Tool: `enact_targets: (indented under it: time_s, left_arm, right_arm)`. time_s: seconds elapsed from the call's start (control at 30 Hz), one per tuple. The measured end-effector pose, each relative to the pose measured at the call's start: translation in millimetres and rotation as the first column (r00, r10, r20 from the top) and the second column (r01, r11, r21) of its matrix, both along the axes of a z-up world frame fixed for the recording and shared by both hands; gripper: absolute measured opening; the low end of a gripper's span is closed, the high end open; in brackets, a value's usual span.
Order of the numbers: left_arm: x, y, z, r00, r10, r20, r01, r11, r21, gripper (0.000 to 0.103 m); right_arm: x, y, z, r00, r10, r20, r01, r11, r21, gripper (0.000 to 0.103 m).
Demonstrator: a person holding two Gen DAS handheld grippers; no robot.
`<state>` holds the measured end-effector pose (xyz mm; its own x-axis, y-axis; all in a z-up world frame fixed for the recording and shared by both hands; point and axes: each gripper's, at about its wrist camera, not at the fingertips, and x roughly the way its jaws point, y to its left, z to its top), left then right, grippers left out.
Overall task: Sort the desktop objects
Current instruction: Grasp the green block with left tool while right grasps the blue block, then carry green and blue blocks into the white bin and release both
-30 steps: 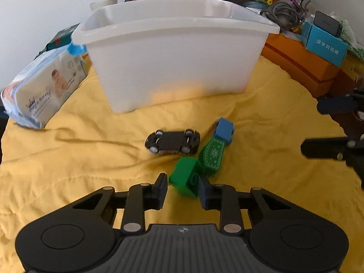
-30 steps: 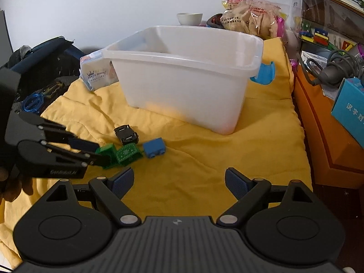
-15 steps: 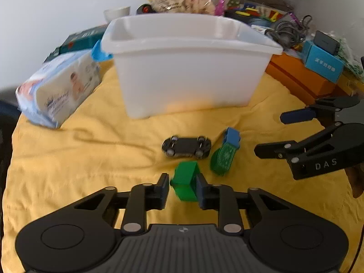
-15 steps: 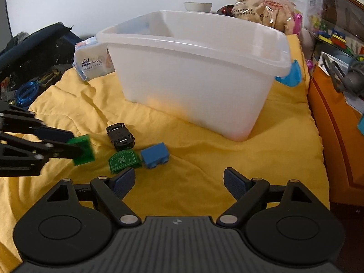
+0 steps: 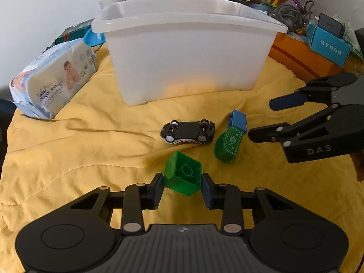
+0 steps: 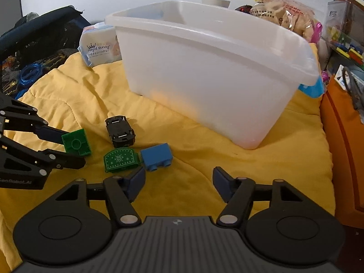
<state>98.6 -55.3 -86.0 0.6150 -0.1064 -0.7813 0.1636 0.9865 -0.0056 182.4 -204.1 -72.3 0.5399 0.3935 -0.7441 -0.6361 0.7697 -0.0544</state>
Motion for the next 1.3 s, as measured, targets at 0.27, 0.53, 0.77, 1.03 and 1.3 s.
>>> enact_targets:
  time_s: [0.27,0.53,0.77,1.03,1.3]
  left_arm:
    - [-5.7,17.9,14.5,0.999,0.051,0.016,-0.051,0.998,-0.027,0.039]
    - [-8.4,26.3,31.6,0.995,0.088,0.049,-0.085,0.995,-0.060,0.039]
    - [-5.6,25.4,57.3,0.989,0.101,0.107,-0.092,0.992,-0.088,0.039]
    - [25.0,26.6,115.7,0.977,0.108,0.185,-0.092,0.991,-0.093,0.039]
    - [79.8,30.4,164.6,0.960,0.110,0.259,-0.089,0.992,-0.093,0.039]
  right_arm:
    - [6.7,26.4,-13.9,0.997,0.081,0.011,-0.081,0.997,-0.020,0.046]
    - [-1.3,10.6,-5.1,1.000,0.026,-0.011,-0.026,0.999,0.044,0.037]
    - [-22.8,-36.4,25.3,0.997,-0.082,0.000,0.082,0.990,0.117,0.037]
    - [-6.5,-52.3,111.4,0.986,-0.137,0.096,0.106,0.957,0.270,0.037]
    - [52.6,-35.5,144.2,0.981,-0.166,0.100,0.131,0.949,0.287,0.037]
